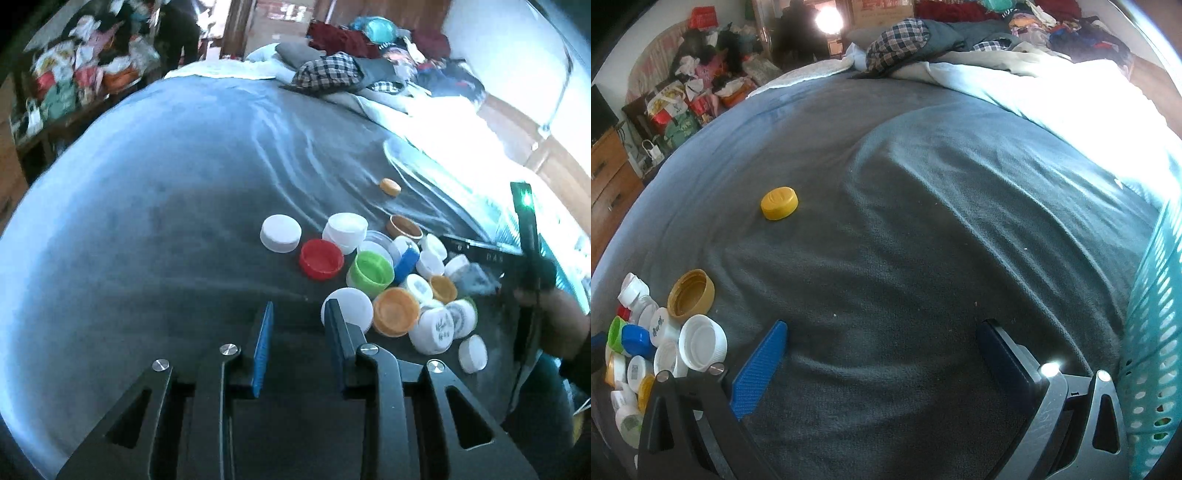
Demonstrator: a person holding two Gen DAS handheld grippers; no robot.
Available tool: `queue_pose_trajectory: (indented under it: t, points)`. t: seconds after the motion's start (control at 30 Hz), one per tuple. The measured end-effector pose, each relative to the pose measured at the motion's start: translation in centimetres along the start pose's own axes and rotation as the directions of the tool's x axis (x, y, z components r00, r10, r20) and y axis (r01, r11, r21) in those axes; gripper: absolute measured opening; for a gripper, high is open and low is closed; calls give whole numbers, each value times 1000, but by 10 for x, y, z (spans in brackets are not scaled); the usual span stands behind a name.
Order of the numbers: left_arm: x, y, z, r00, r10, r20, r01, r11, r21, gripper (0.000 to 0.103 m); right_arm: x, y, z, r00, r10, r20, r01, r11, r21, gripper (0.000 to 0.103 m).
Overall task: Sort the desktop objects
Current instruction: 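Lower the left tool onto a white cap and close it, then close the right tool on a white cap while the left tool holds its white cap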
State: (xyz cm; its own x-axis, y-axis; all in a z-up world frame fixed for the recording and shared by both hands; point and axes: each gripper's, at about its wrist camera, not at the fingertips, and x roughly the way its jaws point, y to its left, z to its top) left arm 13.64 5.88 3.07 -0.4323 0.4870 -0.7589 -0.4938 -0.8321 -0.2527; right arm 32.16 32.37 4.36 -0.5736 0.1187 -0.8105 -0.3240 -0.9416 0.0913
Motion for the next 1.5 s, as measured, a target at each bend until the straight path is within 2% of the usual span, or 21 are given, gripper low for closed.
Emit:
queue_pose_trajectory:
  t: [0.07, 0.13, 0.23, 0.3, 0.43, 0.53, 0.7, 0.83, 0.93, 1.03, 1.13, 1.2, 1.23, 1.33, 1.43, 1.5]
  points:
    - [-11, 3, 0, 999, -28, 28, 28, 999, -17, 28, 0, -2, 1, 1000, 9, 3, -9, 1000, 6, 103]
    - [-15, -4, -2, 999, -34, 31, 33, 999, 16, 36, 0, -2, 1, 1000, 6, 3, -6, 1000, 4, 103]
    - [-8, -18, -7, 1000, -20, -3, 20, 994, 107, 36, 0, -1, 0, 1000, 3, 8, -3, 1000, 2, 103]
    - [-1, -23, -11, 1000, 22, -21, -19, 988, 156, 36, 0, -2, 0, 1000, 7, 10, -7, 1000, 4, 103]
    - [9, -29, -12, 999, 31, -19, -27, 981, 194, 36, 0, -2, 1, 1000, 7, 10, -7, 1000, 4, 103]
    - [16, -31, -5, 1000, 24, 1, -24, 979, 203, 36, 0, -2, 1, 1000, 2, 9, -2, 1000, 0, 103]
    - [24, -30, -4, 999, 30, 15, -33, 978, 205, 43, 0, -2, 2, 1000, -3, 6, 3, 1000, -3, 103]
    - [25, -33, -1, 999, 30, 31, -36, 973, 226, 56, 0, -2, 2, 1000, -4, 5, 4, 1000, -4, 103]
    - [32, -30, 2, 999, 25, 24, -29, 973, 228, 54, 0, -2, 2, 1000, -4, 5, 5, 1000, -4, 103]
    - [30, -25, 3, 999, 35, 27, -40, 976, 214, 27, 0, -2, 2, 1000, -5, 5, 5, 1000, -4, 103]
    - [26, -18, 6, 1000, 15, 13, -17, 986, 166, 27, -2, -3, 3, 1000, 9, -3, -8, 1000, 5, 103]
    - [22, -19, 6, 999, 30, 24, -34, 985, 170, 27, -11, -5, 5, 1000, 14, -12, -14, 1000, 22, 99]
    - [20, -19, 6, 999, 36, 32, -41, 985, 167, 27, -18, -7, 5, 1000, 16, -5, -16, 999, 33, 94]
    - [13, -15, 4, 998, 41, 49, -47, 991, 126, 27, -62, -8, 4, 995, 70, 78, -74, 996, 53, 90]
    - [1, -13, -1, 994, 67, 84, -74, 994, 80, 27, -106, 12, -9, 985, 116, 124, -116, 993, -7, 92]
    - [-10, -15, -5, 990, 92, 108, -97, 994, 43, 27, -129, 31, -22, 977, 176, 120, -169, 983, -68, 94]
